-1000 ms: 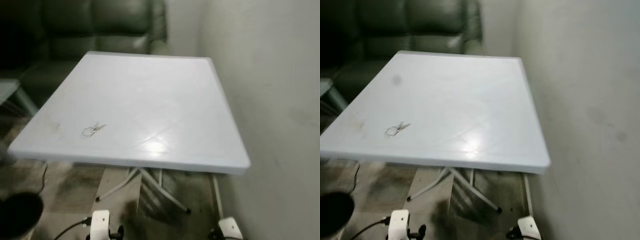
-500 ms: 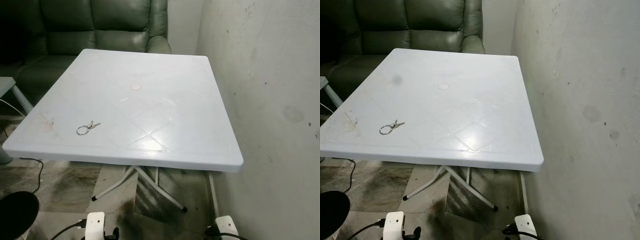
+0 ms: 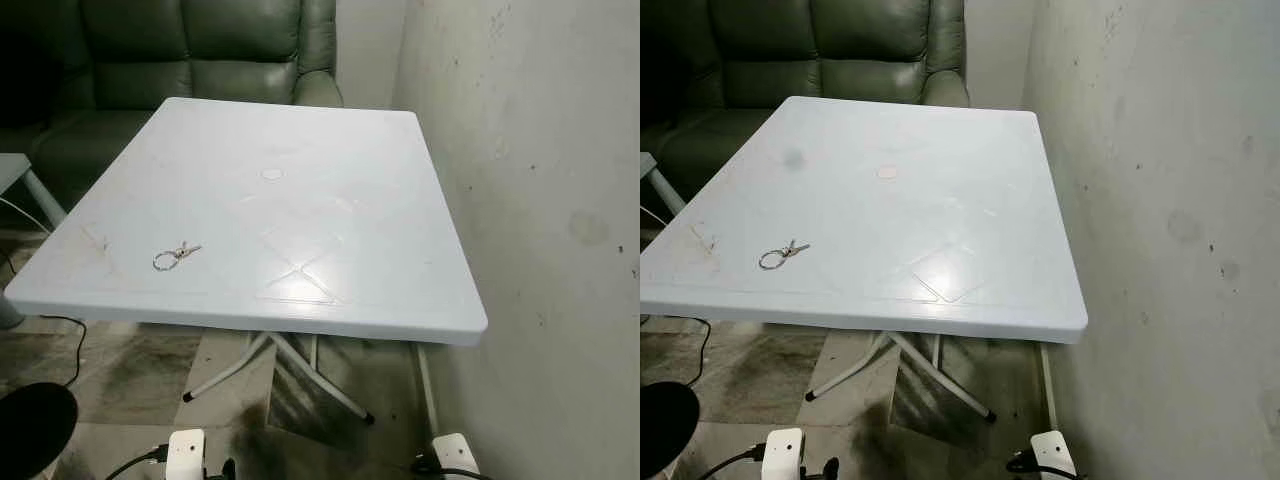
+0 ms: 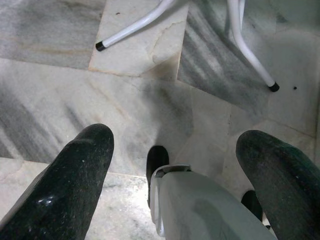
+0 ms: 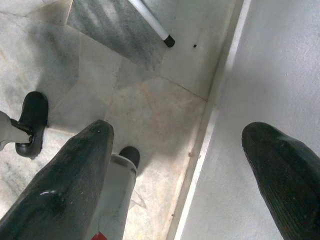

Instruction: Hang keys on a hook

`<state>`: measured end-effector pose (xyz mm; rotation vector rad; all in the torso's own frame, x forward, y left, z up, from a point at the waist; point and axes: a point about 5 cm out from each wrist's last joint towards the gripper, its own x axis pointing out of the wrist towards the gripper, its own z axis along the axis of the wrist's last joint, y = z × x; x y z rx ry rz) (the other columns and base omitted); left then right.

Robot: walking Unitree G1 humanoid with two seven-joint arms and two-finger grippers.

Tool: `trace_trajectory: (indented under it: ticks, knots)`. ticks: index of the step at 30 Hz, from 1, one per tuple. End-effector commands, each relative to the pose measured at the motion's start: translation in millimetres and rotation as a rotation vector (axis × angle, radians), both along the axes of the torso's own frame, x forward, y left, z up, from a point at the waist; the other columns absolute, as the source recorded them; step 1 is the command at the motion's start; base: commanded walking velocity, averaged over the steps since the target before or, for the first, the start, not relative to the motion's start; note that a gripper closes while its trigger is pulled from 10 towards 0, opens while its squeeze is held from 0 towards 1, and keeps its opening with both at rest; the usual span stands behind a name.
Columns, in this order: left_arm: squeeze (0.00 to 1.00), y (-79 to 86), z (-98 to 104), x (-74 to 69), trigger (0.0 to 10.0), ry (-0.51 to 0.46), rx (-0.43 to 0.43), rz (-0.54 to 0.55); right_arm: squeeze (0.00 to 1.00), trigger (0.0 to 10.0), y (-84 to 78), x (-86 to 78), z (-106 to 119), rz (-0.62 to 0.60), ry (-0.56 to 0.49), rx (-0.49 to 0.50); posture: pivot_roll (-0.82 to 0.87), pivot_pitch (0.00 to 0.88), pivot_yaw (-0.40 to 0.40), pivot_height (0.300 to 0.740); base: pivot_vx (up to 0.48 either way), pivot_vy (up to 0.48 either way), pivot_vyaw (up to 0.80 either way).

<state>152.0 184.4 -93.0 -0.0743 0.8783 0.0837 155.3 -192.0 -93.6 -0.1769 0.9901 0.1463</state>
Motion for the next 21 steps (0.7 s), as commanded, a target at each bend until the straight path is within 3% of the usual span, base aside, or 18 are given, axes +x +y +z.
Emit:
trace_trajectory:
  ticks: [1, 6, 21]
  knots:
    - [0.00, 1.4, -1.2, -2.9, 10.0, 0.012, -0.004, 0.005, 0.00, 10.0, -1.0, 2.0, 0.9, -0.002, -0.006, -0.004, -0.07, 0.000, -0.024, 0.740, 0.000, 0.000, 0.00]
    - [0.00, 0.3, -0.8, -0.9, 10.0, 0.013, -0.012, 0.011, 0.00, 10.0, -0.3, 2.9, 1.3, -0.002, -0.011, -0.003, -0.07, 0.000, -0.023, 0.740, 0.000, 0.151, 0.00]
    - [0.00, 1.5, -1.8, -3.0, 10.0, 0.027, -0.011, 0.011, 0.00, 10.0, 1.3, -0.2, -0.1, -0.003, -0.004, 0.005, -0.06, 0.000, -0.021, 0.740, 0.000, 0.357, 0.00]
